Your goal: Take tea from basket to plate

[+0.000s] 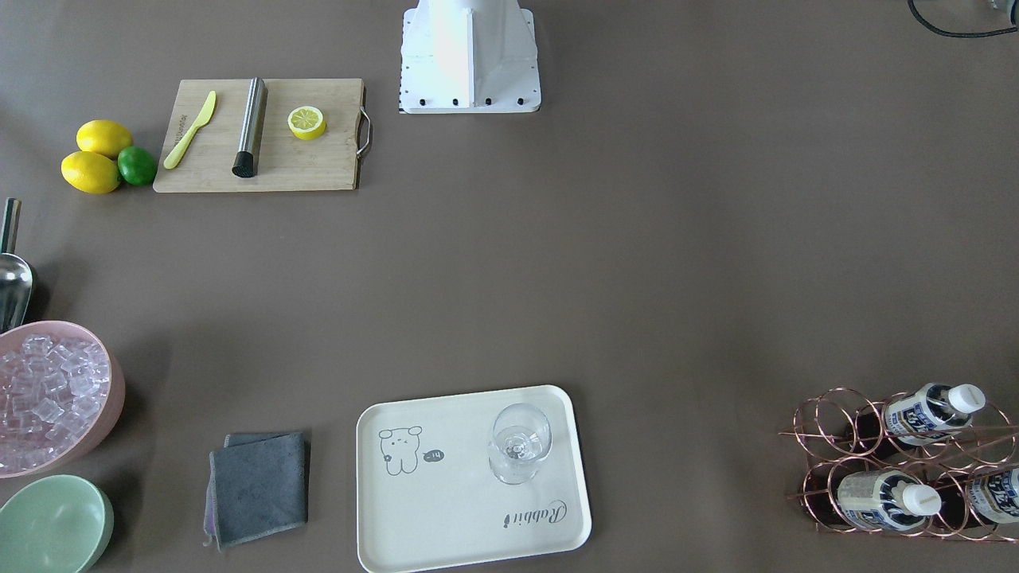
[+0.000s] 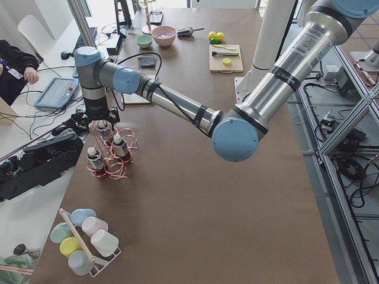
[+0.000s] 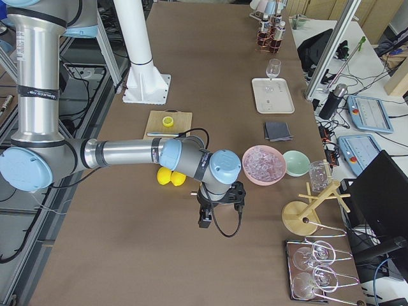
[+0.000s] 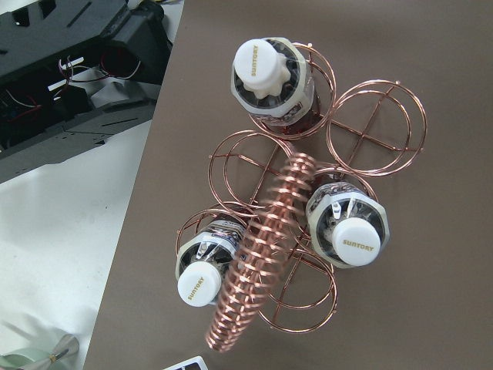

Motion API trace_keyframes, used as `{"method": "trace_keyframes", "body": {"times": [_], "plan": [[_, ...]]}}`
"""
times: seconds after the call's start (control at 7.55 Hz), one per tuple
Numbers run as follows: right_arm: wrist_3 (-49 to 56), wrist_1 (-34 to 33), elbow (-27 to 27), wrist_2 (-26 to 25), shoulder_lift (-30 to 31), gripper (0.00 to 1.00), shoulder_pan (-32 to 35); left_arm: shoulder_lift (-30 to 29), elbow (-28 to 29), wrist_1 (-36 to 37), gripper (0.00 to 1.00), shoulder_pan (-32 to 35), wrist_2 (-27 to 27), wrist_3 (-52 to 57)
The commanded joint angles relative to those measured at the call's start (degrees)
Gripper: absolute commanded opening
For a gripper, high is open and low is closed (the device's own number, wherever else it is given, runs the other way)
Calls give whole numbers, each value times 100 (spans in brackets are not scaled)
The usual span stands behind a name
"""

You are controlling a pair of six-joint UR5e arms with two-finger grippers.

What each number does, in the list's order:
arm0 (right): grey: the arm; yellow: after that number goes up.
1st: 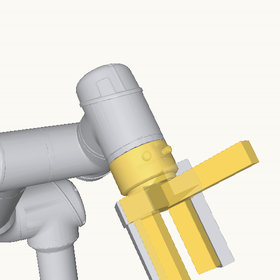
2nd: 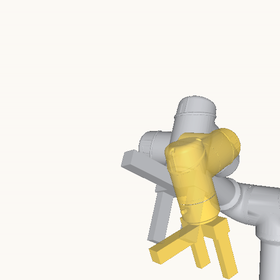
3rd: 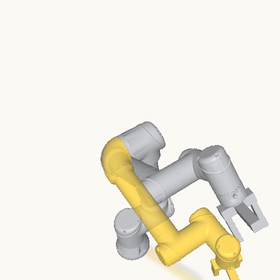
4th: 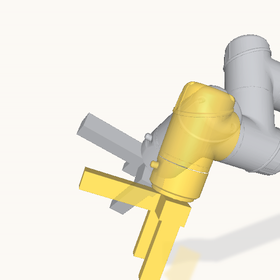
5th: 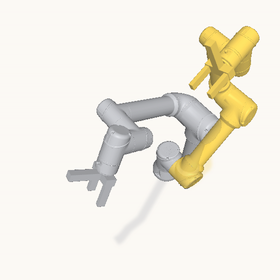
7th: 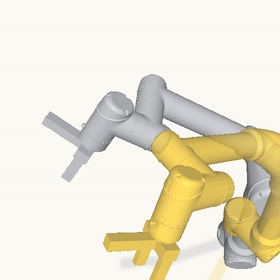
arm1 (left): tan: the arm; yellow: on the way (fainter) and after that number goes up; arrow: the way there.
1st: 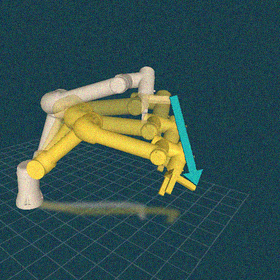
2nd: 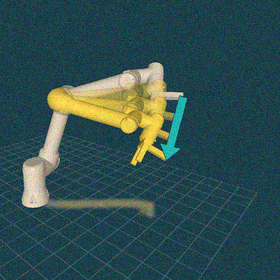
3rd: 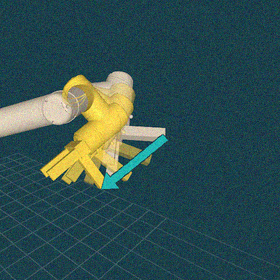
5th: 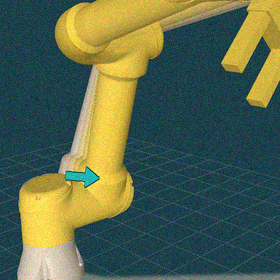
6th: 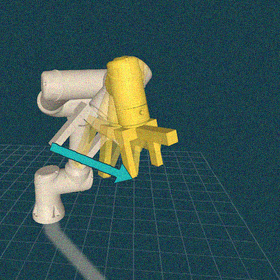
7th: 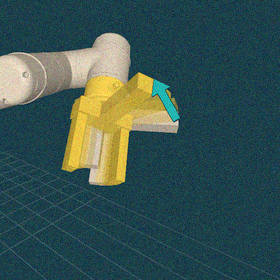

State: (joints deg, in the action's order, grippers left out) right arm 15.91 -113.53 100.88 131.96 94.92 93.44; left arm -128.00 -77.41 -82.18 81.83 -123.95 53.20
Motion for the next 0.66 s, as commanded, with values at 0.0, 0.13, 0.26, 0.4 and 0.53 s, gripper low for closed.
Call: {"method": "trace_keyframes", "body": {"times": [0.0, 0.13, 0.26, 0.4, 0.53], "plan": [[0, 6, 2, -3, -9, 100, -19, -129, 400, -8, 96, 43, -488, 206], [0, 6, -7, -3, -9, 100, -19, -146, 489, -26, 96, 26, -586, 443], [0, 6, -15, -3, -9, 100, -10, -190, 481, -52, 96, 17, -587, 445], [0, 6, -15, 5, -9, 100, -10, -347, 490, -52, 96, -18, -578, 445], [0, 6, -15, 5, -9, 100, -19, -462, 490, -52, 96, -70, -561, 454]]}}
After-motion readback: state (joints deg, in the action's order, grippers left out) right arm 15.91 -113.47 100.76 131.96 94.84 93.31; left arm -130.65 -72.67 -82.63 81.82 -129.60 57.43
